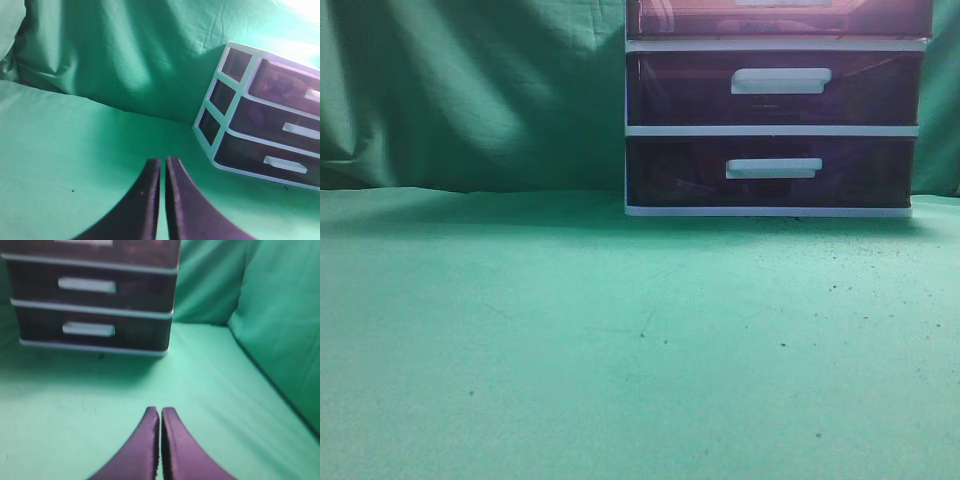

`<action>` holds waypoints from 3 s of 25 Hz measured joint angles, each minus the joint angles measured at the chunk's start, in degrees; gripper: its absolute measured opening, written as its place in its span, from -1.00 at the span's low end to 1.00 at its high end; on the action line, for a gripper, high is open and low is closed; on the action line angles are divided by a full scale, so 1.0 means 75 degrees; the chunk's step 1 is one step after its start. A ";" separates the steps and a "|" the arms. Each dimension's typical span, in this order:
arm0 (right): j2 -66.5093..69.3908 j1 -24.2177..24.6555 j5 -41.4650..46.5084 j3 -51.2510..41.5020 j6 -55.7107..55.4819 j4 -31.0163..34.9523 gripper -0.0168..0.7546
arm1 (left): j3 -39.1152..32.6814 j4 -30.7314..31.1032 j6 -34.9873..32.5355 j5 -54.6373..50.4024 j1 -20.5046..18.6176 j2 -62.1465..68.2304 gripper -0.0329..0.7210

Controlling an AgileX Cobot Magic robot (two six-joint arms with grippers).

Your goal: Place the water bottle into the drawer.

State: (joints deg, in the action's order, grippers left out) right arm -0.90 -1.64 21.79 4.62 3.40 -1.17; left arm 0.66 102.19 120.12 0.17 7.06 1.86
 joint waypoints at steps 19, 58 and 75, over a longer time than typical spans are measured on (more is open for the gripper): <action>0.0000 0.0000 0.0001 -0.0812 -0.0846 -0.0018 -0.96 | 0.0000 0.0000 0.0000 0.0000 0.0000 0.0000 -0.91; 0.0000 0.0000 0.0001 -0.0828 -0.0863 -0.0018 -0.96 | -0.0257 -1.2933 -1.5431 -0.2651 0.0000 -0.0298 -0.91; 0.0000 0.0000 0.0001 -0.0828 -0.0891 -0.0018 -0.96 | -0.0257 -1.3138 -1.5506 -0.2694 -0.0535 -0.0313 -0.91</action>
